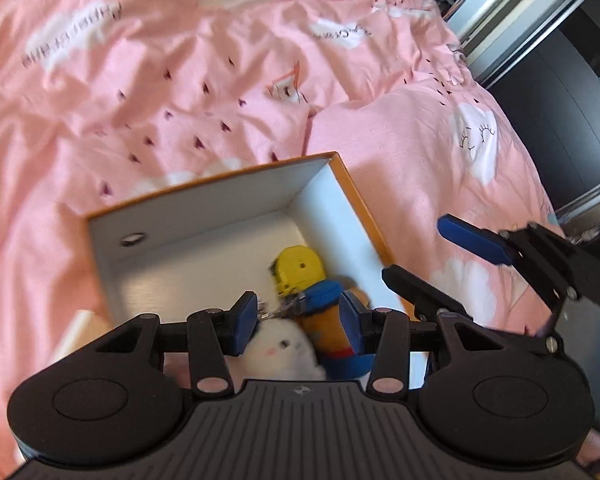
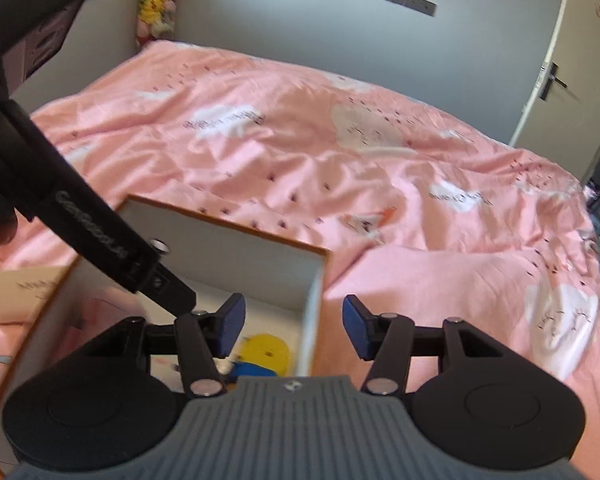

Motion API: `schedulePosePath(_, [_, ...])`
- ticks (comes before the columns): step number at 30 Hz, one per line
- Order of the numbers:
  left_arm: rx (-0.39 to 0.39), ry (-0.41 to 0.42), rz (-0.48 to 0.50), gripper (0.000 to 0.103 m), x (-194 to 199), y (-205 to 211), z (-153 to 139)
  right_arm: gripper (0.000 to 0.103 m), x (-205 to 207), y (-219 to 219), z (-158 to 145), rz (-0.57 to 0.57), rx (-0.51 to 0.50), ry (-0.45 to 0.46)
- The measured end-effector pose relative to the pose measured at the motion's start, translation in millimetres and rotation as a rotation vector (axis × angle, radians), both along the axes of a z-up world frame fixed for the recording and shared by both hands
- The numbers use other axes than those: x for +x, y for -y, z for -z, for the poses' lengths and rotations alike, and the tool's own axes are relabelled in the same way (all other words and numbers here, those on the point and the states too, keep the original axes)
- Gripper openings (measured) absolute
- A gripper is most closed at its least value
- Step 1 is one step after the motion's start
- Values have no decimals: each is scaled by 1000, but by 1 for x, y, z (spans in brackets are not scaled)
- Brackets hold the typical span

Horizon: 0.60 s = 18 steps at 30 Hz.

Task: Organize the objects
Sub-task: 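Lower the tape measure into the shoebox and open the left tool, then grasp the white glasses case with the right tool while the left tool grasps the orange crocheted fruit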

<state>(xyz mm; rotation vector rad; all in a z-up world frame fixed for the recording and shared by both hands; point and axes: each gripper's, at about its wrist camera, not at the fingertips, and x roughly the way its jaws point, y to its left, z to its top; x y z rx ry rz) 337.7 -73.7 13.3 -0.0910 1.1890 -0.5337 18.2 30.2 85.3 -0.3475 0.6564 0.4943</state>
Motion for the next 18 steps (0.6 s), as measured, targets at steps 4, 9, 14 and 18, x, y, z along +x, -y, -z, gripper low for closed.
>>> schedulePosePath(4, [71,79,11,52,-26,-32,-30,56,-22,-21,-15,-84,83,8])
schedulePosePath(9, [144,128,-15,52,-60,-84,-51,56,-54,-62,-27,-238,111,20])
schedulePosePath(14, [237,132,-34,52,-89,-131,-47,55,-86,-112,-21,-450,30,26])
schedulePosePath(18, [283,104,-26,52,-111,-163,-31,54,-105,-148,-3,-660,-109,30])
